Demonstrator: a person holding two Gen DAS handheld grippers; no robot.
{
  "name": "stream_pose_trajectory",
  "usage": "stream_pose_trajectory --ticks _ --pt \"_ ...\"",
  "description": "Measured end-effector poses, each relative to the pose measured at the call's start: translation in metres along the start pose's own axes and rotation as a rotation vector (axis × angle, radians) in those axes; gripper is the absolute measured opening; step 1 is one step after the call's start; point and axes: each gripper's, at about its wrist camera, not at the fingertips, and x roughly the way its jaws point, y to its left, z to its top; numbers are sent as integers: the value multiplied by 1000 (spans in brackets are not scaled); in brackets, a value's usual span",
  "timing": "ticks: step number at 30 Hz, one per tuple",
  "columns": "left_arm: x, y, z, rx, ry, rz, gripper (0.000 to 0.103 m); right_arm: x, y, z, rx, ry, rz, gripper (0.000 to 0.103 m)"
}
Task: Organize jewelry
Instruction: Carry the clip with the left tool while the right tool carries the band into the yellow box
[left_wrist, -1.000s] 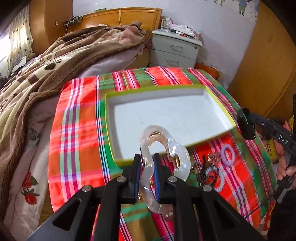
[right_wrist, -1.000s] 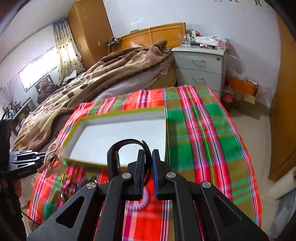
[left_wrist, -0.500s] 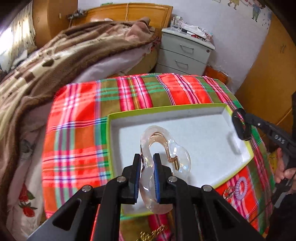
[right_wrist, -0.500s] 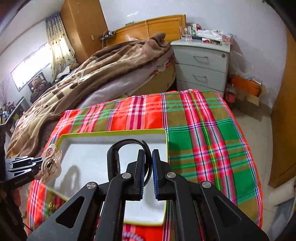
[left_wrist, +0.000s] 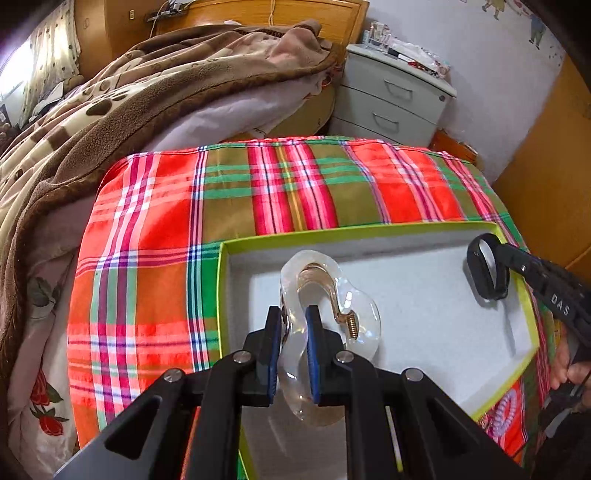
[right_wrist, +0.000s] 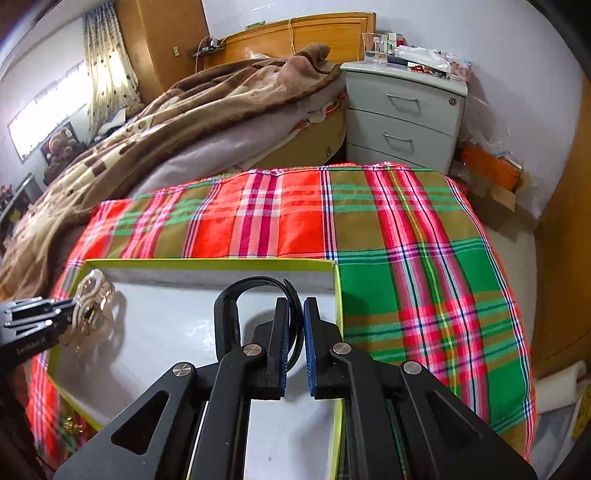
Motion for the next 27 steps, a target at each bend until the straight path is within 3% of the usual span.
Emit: stream_pose_trajectory --ticks 17,20,25,27 --pt "8 2 8 -29 6 3 15 13 1 1 -25 16 -46 8" --pt "8 3 8 -36 8 -1 26 13 0 1 -24 15 -46 8" --pt "2 4 8 -40 -5 -17 30 12 0 1 -18 9 -43 8" --pt "-2 4 8 -47 -16 -22 36 10 0 1 -11 1 -34 8"
